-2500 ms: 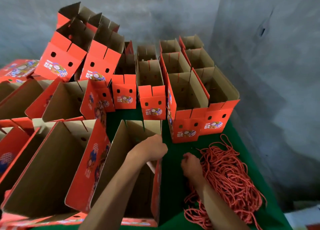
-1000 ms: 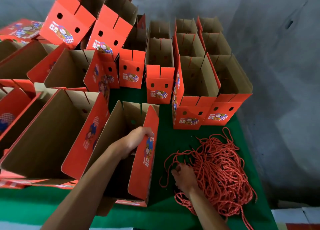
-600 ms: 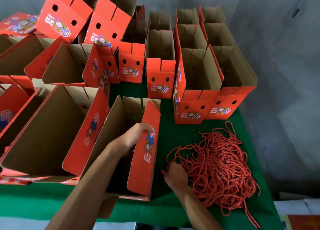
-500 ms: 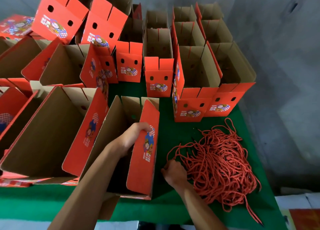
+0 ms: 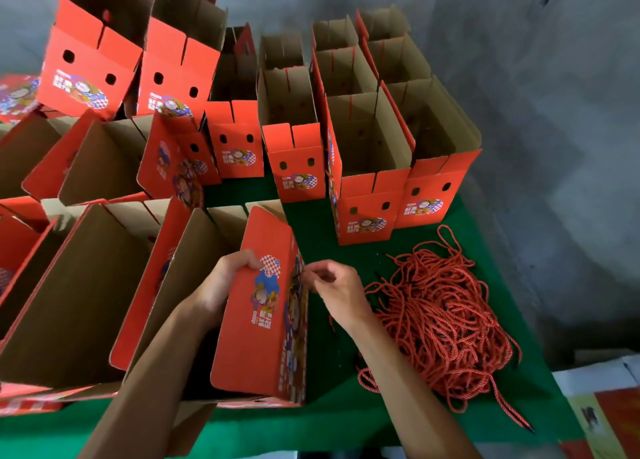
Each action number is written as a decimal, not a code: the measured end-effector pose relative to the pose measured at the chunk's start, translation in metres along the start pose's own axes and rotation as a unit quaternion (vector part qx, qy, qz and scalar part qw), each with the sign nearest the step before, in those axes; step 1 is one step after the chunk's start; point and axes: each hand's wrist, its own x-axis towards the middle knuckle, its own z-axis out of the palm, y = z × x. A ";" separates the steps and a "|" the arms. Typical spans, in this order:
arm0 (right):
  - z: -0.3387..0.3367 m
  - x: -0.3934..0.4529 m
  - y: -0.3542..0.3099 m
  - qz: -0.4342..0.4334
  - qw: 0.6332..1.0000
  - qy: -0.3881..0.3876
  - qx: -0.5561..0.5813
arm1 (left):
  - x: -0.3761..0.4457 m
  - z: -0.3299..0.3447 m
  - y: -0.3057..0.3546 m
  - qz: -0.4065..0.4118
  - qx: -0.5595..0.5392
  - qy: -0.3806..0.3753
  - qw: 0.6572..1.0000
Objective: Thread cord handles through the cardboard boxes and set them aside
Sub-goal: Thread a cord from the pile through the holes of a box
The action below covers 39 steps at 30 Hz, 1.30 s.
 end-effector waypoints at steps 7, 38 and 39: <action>0.008 0.004 -0.006 -0.002 1.000 -0.006 0.027 | -0.006 -0.016 -0.002 -0.011 0.019 0.023 0.999; -0.028 -0.018 0.072 0.030 0.985 -0.008 -0.168 | -0.015 0.060 -0.029 0.057 0.328 0.186 0.924; -0.034 -0.023 0.077 0.039 0.989 0.015 -0.139 | -0.016 0.058 -0.029 0.046 0.325 0.180 0.927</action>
